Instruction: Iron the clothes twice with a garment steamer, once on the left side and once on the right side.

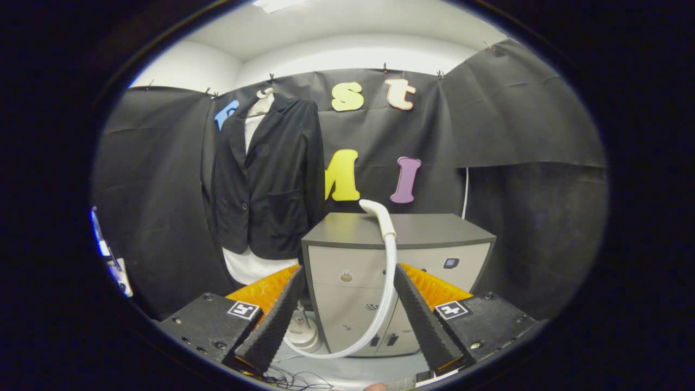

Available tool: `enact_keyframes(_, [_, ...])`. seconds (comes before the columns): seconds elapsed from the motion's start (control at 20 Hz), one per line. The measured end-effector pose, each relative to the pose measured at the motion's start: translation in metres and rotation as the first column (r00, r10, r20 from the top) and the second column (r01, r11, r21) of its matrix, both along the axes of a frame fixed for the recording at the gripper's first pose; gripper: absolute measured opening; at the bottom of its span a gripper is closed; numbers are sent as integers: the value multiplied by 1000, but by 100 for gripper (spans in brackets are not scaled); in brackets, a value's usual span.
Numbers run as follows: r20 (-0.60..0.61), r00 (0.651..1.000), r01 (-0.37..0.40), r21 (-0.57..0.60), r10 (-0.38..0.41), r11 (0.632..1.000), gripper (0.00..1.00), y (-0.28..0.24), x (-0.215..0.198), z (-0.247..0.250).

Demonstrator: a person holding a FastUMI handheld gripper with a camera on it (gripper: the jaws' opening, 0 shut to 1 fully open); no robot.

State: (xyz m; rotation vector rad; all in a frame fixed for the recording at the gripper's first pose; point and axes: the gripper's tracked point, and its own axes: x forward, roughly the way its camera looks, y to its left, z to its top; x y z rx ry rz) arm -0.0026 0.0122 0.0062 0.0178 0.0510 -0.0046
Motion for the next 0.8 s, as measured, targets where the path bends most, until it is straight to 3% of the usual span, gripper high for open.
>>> enact_keyframes(0.15, [-35,999,-12,25,13,1000,100,5,3,3])
enact_keyframes(0.5, [-44,998,45,20,-44,999,100,0,15,34])
enact_keyframes(0.8, [-69,998,2,24,0,1000,100,-32,71,84])
